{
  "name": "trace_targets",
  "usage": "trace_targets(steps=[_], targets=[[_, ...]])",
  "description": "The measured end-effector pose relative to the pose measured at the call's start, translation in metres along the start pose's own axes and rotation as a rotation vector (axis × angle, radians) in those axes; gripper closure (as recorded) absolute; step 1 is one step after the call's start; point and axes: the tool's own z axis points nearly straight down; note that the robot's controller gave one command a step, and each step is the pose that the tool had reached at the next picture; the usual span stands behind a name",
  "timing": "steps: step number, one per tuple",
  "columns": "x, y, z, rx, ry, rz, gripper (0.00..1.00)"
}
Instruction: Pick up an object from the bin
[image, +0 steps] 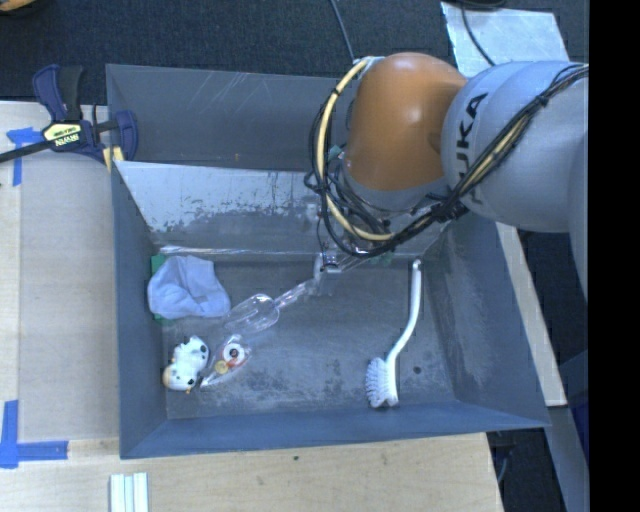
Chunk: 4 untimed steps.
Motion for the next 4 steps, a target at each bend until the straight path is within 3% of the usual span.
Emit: trace_targets(steps=[1,2,3,4], targets=[[-0.002,0.000,-0.005,-0.001,-0.008,0.002,0.00],[-0.007,0.044,0.115,-0.002,-0.005,0.161,0.00],[0.001,0.053,0.030,-0.003,-0.018,0.231,0.00],[0.003,0.025,0.084,0.000,-0.001,0.044,0.00]])
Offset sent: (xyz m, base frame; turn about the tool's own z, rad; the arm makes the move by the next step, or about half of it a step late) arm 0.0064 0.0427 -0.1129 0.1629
